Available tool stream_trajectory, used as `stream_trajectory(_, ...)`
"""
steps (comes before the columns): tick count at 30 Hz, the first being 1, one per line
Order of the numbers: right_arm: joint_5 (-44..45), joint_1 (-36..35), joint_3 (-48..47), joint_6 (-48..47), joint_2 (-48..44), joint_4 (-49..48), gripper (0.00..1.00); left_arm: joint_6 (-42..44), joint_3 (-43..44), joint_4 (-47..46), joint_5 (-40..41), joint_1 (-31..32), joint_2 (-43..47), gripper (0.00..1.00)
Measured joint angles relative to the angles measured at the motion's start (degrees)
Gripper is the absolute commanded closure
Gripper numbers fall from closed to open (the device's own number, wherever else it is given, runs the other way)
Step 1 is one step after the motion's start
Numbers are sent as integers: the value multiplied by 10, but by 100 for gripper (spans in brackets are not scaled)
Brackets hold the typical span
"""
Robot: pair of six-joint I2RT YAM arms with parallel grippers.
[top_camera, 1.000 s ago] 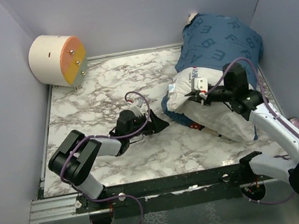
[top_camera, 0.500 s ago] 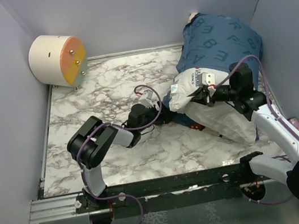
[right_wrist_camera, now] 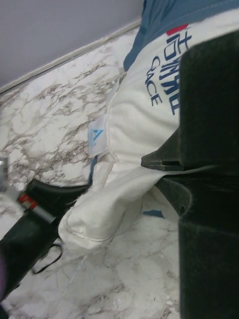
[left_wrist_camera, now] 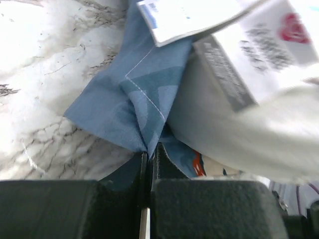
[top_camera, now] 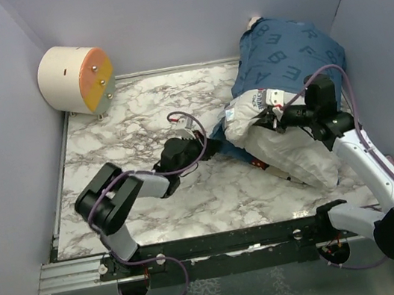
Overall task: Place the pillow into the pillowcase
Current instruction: Stuff the pillow into the pillowcase.
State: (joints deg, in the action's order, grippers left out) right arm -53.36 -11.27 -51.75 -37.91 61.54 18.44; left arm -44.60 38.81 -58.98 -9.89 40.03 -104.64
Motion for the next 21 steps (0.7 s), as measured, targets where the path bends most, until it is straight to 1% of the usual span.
stream_trajectory(3, 31, 14, -31, -51, 16, 41, 99, 31, -49, 54, 10, 0, 113, 100)
stream_trajectory(7, 51, 16, -53, -113, 30, 75, 99, 71, -94, 159, 24, 3, 299, 100)
stream_trajectory(9, 51, 14, -54, -137, 36, 86, 99, 84, -115, 214, 30, 3, 375, 100)
stream_trajectory(11, 50, 12, -54, -156, 47, 96, 99, 93, -129, 257, 30, 3, 427, 100)
stream_trajectory(14, 28, 12, -55, -177, 67, 117, 99, 99, -145, 320, 30, 3, 486, 100)
stream_trajectory(17, -5, 2, -56, -207, 77, 143, 97, 103, -150, 356, 28, 3, 511, 100)
stream_trajectory(19, -12, -26, -55, -225, 77, 159, 95, 103, -150, 361, 23, 3, 512, 100)
stream_trajectory(21, -5, -85, -48, -236, 76, 162, 94, 102, -152, 361, 18, 3, 510, 100)
